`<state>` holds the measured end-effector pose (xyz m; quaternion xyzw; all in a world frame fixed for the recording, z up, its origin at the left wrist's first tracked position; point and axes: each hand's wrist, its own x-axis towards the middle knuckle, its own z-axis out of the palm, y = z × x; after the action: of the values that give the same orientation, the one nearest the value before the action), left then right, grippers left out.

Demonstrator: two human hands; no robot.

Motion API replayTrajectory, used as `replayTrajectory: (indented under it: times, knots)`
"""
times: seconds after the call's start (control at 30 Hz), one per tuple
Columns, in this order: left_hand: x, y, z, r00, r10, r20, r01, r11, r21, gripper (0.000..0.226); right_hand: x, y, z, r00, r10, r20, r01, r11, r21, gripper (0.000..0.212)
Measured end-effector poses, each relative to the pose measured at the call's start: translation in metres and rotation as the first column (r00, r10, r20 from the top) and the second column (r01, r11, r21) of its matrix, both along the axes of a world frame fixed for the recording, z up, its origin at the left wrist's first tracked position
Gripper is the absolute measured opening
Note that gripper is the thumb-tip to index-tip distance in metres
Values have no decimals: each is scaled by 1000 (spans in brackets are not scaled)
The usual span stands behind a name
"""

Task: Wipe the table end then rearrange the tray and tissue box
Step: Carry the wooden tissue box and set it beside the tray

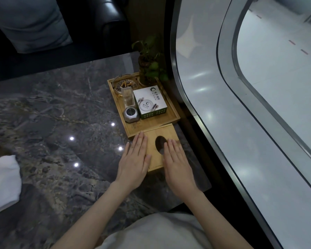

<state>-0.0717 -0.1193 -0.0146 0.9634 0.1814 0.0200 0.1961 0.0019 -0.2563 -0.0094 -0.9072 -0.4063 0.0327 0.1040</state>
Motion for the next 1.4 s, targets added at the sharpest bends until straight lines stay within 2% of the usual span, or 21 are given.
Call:
replayTrajectory:
  times: [0.3, 0.6, 0.83, 1.03, 1.4]
  knots:
    - [16, -4, -4, 1000, 18, 25, -18, 1000, 14, 57, 15, -2, 0, 1000, -4, 25, 4, 1000, -3, 46]
    - [35, -13, -3, 998, 36, 44, -35, 999, -13, 57, 33, -4, 1, 999, -12, -47, 14, 999, 44, 50]
    - [49, -15, -4, 999, 30, 31, -30, 999, -23, 59, 46, -8, 3, 1000, -24, -7, 24, 1000, -2, 51]
    - [61, -20, -5, 999, 31, 11, -31, 999, -18, 60, 59, -11, 8, 995, 1, -95, -1, 1000, 3, 52]
    - [63, -24, -7, 997, 72, 21, -72, 997, -10, 58, 63, -12, 10, 992, 23, -122, -17, 999, 49, 50]
